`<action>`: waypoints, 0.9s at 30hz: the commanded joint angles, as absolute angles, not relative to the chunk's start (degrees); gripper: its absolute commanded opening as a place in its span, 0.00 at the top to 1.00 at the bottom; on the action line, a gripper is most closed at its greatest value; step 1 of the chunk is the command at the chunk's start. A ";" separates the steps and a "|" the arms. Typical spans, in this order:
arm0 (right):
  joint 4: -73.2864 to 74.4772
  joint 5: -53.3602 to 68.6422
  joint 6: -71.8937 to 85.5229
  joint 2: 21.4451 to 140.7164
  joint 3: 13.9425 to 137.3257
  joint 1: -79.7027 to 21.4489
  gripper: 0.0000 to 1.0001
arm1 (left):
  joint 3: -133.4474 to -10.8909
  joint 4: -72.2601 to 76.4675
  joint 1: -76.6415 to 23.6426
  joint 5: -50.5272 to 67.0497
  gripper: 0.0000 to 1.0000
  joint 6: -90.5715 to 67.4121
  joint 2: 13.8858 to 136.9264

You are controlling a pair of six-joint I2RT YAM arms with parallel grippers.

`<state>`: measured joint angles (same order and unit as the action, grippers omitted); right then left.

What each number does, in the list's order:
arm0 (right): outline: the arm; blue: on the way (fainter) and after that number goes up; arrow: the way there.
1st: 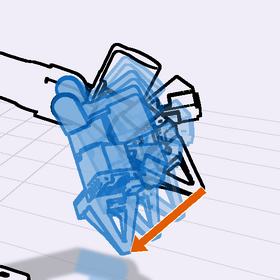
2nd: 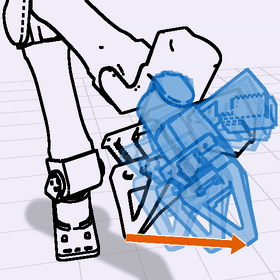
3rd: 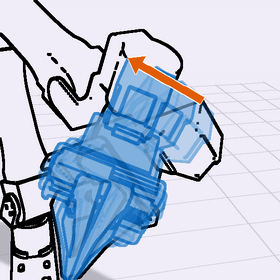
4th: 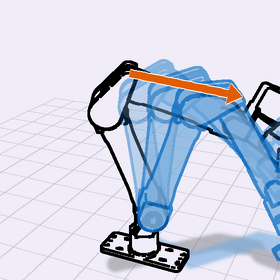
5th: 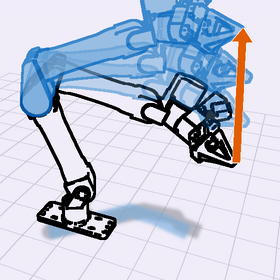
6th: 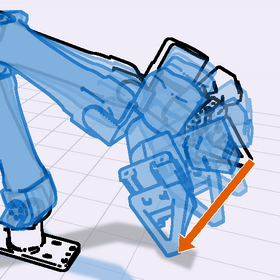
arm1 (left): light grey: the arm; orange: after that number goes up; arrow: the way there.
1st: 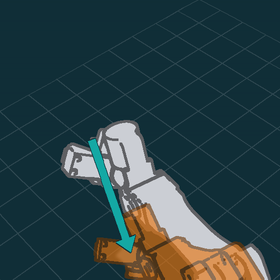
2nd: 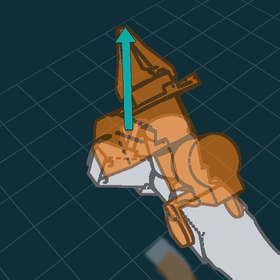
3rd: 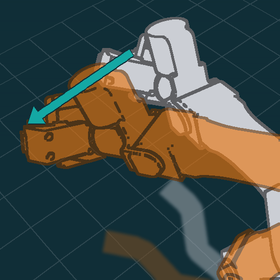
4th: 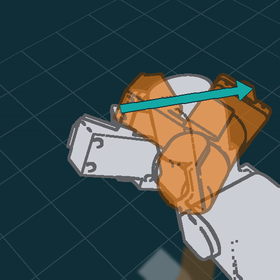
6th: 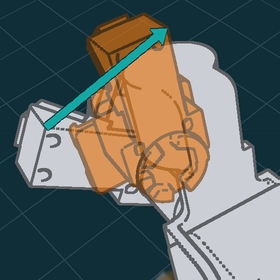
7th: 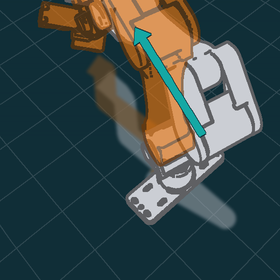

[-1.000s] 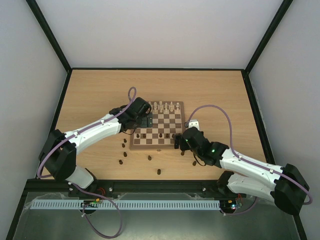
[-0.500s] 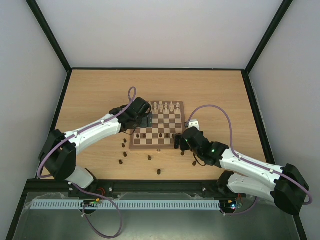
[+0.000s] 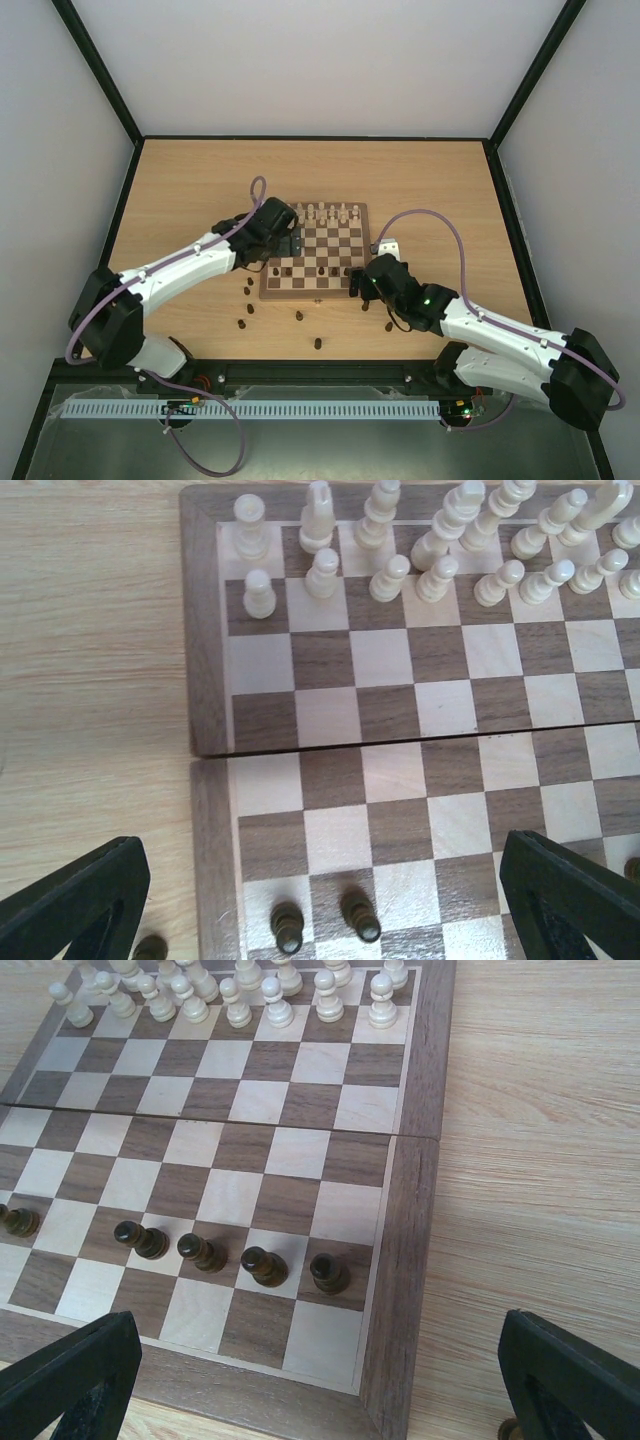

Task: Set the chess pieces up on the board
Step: Pick up the chess piece at the center of the board.

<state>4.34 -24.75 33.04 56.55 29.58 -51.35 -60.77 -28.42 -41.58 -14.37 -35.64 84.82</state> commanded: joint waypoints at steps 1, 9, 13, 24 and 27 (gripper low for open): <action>4.20 -25.97 33.60 55.46 29.31 -51.42 0.02 | -58.57 -33.02 -41.14 -16.64 0.01 -37.99 81.12; 4.16 -24.65 33.30 56.60 29.99 -51.52 0.01 | -51.91 -34.32 -40.27 -16.87 0.01 -41.13 79.35; 4.13 -24.98 33.32 56.21 29.66 -51.46 0.01 | -49.57 -34.80 -39.97 -17.22 0.01 -41.82 78.67; 4.05 -25.51 33.40 56.21 29.57 -51.43 0.02 | -45.30 -34.02 -37.63 -17.25 0.01 -42.58 75.04; 4.04 -25.49 33.35 56.67 29.52 -51.45 0.01 | -44.02 -33.33 -37.27 -17.12 0.01 -43.05 73.73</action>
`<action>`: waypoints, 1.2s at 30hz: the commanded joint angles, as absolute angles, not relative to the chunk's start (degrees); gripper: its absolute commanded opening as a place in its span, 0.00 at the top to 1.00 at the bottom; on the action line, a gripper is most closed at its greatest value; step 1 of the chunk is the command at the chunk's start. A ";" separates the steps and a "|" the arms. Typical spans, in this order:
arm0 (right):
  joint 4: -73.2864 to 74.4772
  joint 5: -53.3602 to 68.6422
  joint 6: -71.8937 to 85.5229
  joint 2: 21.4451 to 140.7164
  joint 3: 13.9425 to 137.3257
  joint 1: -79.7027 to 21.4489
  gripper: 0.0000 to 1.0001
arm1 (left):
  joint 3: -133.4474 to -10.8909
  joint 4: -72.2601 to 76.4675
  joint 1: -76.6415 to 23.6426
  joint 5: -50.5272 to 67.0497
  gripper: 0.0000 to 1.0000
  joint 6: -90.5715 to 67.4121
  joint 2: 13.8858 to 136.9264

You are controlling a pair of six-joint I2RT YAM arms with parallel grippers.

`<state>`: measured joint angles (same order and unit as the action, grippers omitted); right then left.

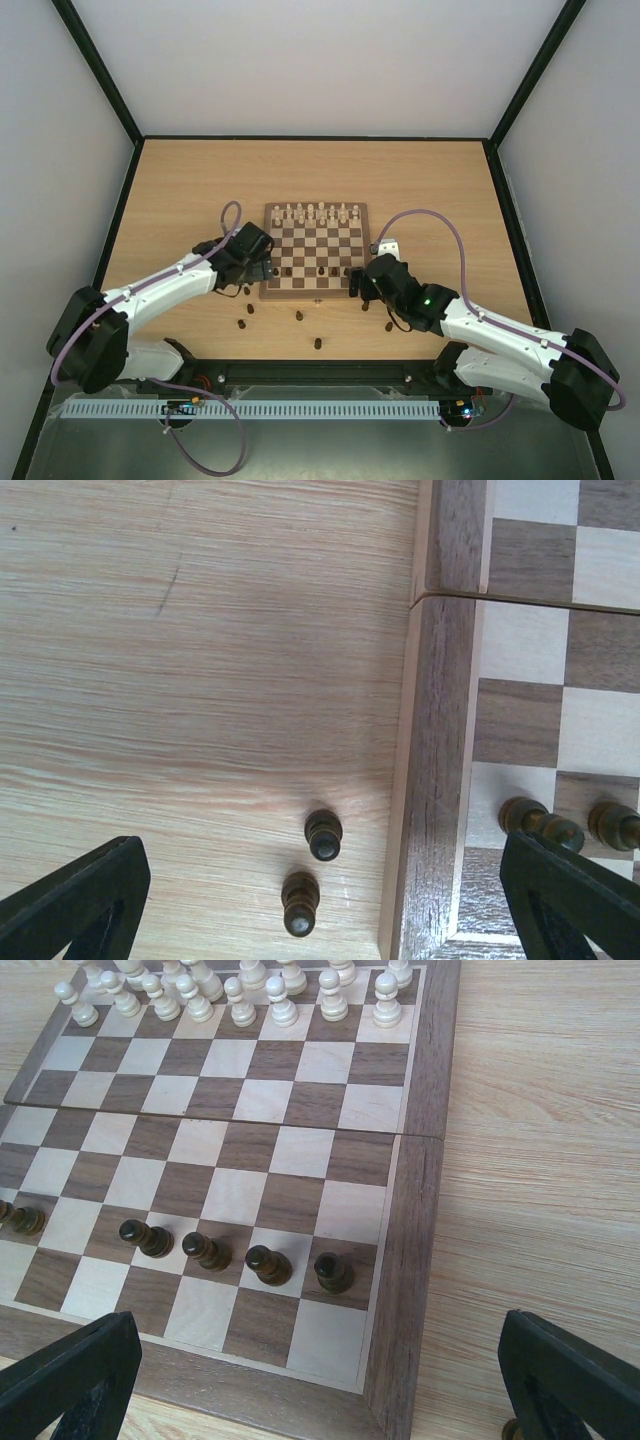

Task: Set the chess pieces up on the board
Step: Pick up the chess piece at the center of the board.

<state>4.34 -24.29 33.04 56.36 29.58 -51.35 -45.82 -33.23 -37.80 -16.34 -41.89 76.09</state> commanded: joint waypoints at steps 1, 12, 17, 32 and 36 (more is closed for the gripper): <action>4.05 -25.44 33.39 56.75 29.57 -51.46 0.01 | -43.85 -33.26 -37.05 -16.99 0.01 -43.11 73.48; 4.01 -25.58 33.40 56.78 29.56 -51.44 0.01 | -44.04 -32.66 -35.62 -16.62 0.01 -42.16 73.77; 3.96 -25.58 33.28 56.85 29.59 -51.42 0.01 | -43.99 -32.55 -34.96 -16.44 0.01 -42.01 73.46; 3.79 -25.15 33.24 56.51 29.53 -51.45 0.01 | -42.04 -31.20 -33.09 -14.71 0.14 -41.71 73.24; 3.87 -24.96 33.22 56.82 29.58 -51.42 0.01 | -40.80 -29.84 -32.55 -13.84 0.22 -41.76 72.82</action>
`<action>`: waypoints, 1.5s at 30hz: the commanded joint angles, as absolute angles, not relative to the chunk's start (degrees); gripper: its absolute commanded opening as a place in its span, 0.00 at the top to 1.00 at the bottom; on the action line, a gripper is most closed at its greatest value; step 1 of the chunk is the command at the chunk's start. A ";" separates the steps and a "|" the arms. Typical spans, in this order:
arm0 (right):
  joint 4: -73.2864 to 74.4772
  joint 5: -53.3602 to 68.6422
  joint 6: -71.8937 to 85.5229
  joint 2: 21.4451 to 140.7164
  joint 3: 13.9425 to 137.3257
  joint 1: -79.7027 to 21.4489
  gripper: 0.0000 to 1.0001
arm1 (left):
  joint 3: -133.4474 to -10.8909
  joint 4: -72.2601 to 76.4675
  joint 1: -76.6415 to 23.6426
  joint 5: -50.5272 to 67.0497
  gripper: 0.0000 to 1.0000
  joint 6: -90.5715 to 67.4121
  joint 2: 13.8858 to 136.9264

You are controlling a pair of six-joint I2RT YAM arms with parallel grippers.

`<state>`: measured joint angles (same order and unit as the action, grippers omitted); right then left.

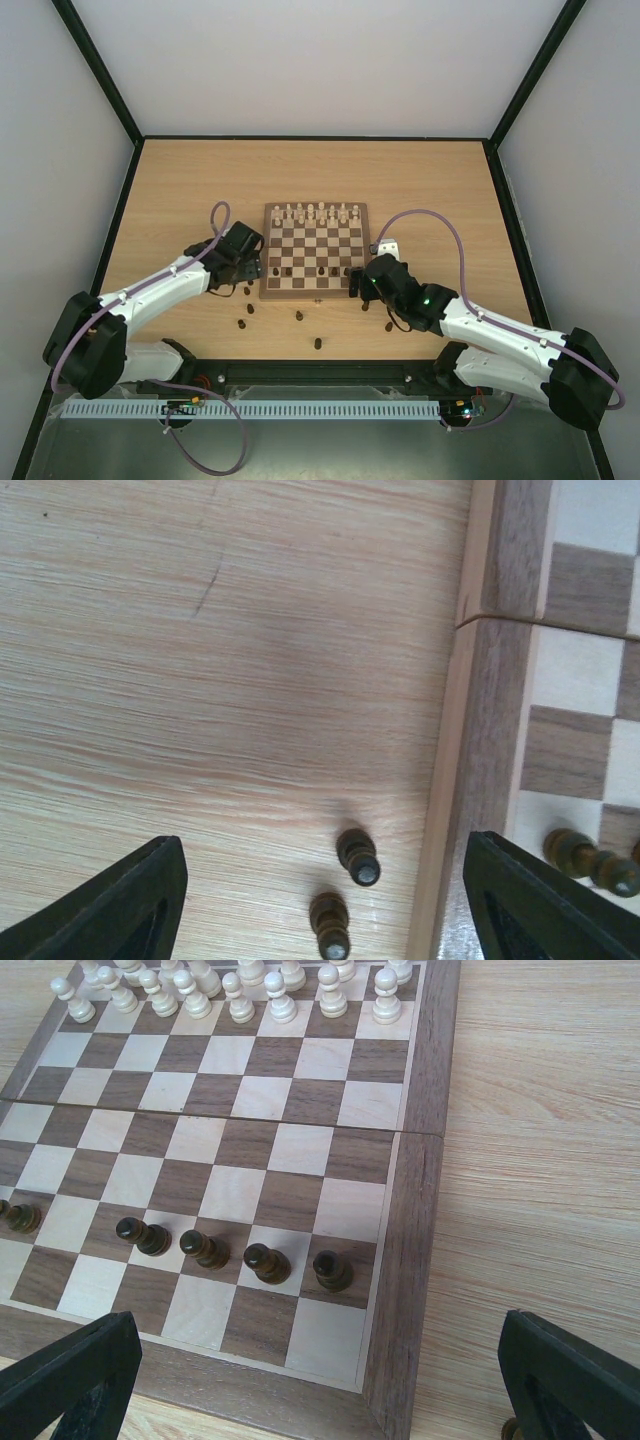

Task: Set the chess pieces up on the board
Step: Pick up the chess piece at the center of the board.

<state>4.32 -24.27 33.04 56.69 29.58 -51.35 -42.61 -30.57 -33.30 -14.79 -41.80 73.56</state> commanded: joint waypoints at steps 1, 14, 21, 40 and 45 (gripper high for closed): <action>3.86 -24.96 33.29 56.74 29.52 -51.43 0.01 | -40.68 -29.49 -32.49 -13.60 0.24 -41.65 73.09; 3.96 -24.79 33.31 56.07 29.44 -51.48 0.01 | -39.89 -25.21 -32.53 -10.92 0.48 -39.98 77.69; 3.87 -24.70 33.23 56.25 29.42 -51.45 0.01 | -40.40 -25.71 -32.70 -12.13 0.61 -38.93 79.79; 3.63 -24.43 33.09 57.00 29.48 -51.47 0.01 | -41.08 -27.01 -34.05 -11.17 0.74 -38.22 82.35; 3.58 -24.35 33.13 57.14 29.49 -51.47 0.02 | -41.37 -28.04 -34.38 -11.38 0.64 -38.62 82.05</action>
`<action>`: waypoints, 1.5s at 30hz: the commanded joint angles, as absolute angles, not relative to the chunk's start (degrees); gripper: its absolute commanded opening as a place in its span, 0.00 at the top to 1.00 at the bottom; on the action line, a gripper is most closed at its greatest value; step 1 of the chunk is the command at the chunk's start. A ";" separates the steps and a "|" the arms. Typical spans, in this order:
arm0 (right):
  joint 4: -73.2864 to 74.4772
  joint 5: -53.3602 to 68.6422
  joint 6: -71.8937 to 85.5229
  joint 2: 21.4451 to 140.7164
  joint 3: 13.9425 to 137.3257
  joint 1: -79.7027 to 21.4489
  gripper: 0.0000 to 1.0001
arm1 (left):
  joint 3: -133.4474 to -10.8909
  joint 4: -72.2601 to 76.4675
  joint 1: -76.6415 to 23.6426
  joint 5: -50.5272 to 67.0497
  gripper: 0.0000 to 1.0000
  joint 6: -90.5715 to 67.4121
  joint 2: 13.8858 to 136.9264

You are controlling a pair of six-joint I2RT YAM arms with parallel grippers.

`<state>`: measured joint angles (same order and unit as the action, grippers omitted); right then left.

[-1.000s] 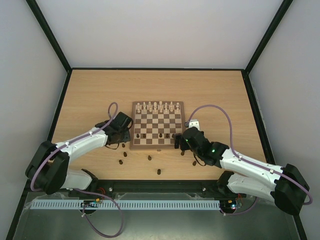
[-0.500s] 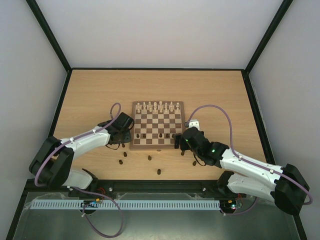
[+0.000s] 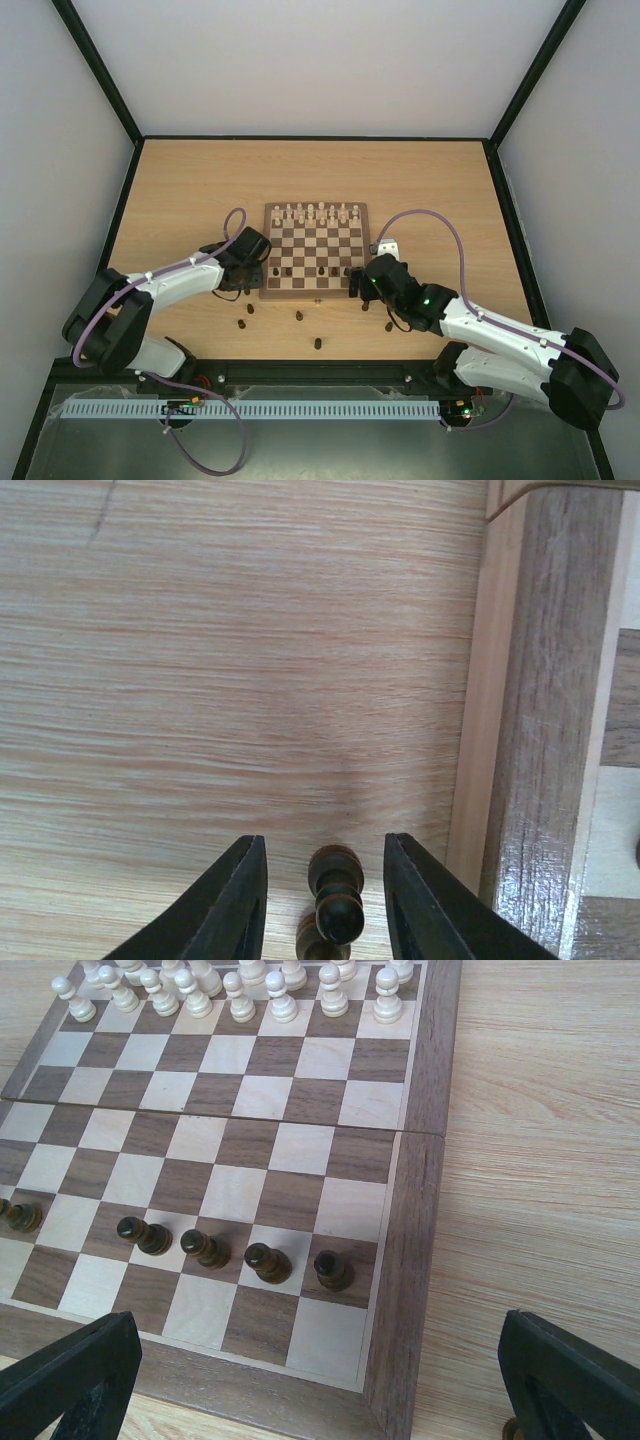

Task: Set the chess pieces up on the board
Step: Pick up the chess piece at the center of the board, then place the chess piece on the chessboard.

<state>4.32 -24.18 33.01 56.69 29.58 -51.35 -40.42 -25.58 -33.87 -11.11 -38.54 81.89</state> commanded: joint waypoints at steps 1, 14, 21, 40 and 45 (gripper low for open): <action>3.52 -24.35 33.13 57.13 29.53 -51.42 0.02 | -41.39 -28.39 -34.42 -11.42 0.64 -38.59 82.00; 3.21 -23.82 33.00 57.51 29.35 -51.42 0.01 | -41.91 -29.70 -35.35 -11.40 0.76 -39.55 82.01; 3.23 -23.82 33.02 57.26 29.31 -51.42 0.01 | -42.75 -29.21 -35.34 -12.30 0.88 -39.42 83.20; 3.44 -23.81 33.09 56.43 29.22 -51.42 0.01 | -58.79 -39.40 -39.89 -11.93 0.92 -37.03 81.77; 3.69 -24.20 33.24 55.96 29.18 -51.47 0.01 | -64.15 -41.39 -43.34 -11.78 0.91 -36.97 82.78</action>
